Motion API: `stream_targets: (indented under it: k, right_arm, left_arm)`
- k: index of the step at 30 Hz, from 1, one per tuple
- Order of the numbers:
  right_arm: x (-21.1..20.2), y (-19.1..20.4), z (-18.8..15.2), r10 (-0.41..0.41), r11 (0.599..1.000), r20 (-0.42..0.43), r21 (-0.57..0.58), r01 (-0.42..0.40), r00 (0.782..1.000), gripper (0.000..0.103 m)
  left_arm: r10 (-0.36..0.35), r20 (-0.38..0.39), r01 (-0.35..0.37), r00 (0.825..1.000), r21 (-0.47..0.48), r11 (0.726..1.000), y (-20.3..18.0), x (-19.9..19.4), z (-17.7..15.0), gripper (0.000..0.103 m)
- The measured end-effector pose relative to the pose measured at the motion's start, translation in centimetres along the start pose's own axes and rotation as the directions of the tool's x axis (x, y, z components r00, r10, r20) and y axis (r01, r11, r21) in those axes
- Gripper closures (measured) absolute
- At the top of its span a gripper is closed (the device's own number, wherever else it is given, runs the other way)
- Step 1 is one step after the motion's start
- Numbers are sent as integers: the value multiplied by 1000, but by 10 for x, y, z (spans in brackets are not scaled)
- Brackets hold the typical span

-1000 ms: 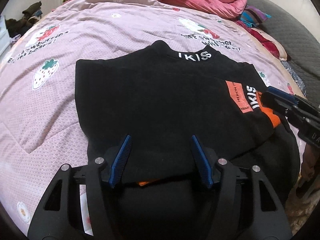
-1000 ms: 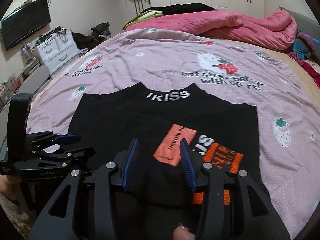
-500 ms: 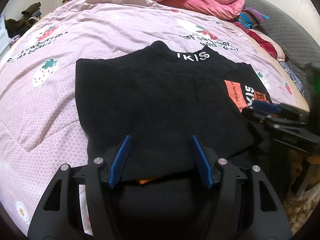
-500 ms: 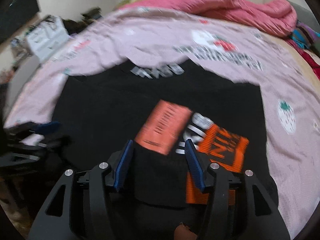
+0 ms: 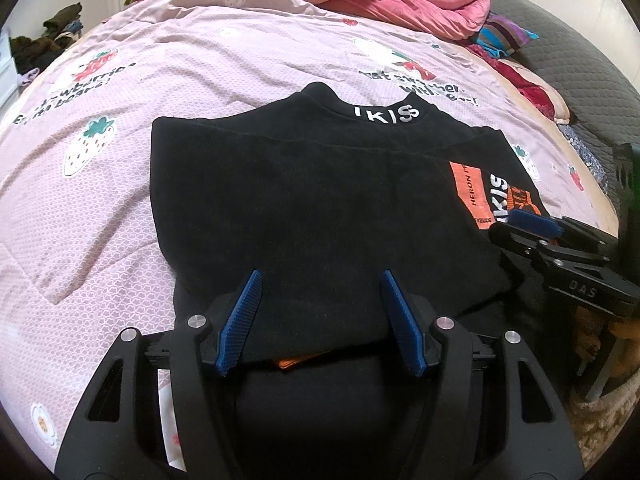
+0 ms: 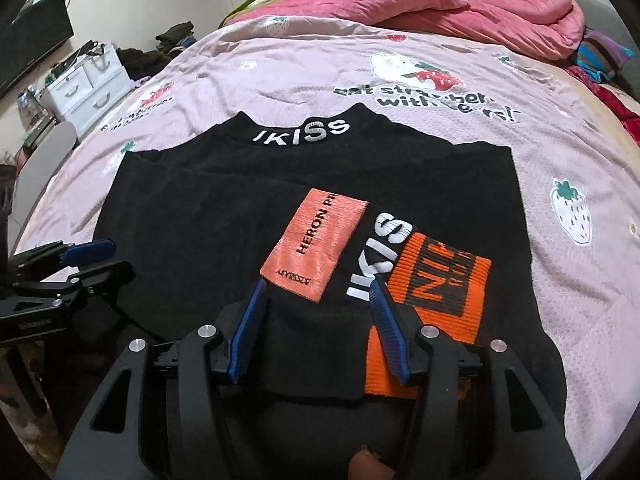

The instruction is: Fold small clothes

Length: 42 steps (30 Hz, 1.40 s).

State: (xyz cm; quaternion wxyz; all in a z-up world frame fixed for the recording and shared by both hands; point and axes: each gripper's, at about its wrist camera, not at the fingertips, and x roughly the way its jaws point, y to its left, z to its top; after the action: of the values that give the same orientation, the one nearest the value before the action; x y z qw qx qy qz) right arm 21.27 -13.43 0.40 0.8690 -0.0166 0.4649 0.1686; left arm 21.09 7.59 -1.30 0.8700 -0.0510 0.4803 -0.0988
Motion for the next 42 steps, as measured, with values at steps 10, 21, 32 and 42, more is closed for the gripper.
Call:
stream_targets:
  k: [10,21,32,42]
  right_arm:
    - [-12,-8,-1,21,999,32,47,-22,999,34]
    - [-29,-18,-1,37,994,82,96,-45,996,20]
    - [-59,-28,-2,38,991,168,118,-58,985,7]
    - [-82,-27,-9,45,991,215,115,-71,976,5]
  left_arm:
    - [5,4,-5,1000,4,1000,-1,0,0,48]
    - [5,18,-5,1000,1,1000,-4,-7,-1,44]
    - [44,125,-44,991,-1,999,-12,-44,1,19]
    - [74,169,-73,983,-11,997,-20,-58,-4,9]
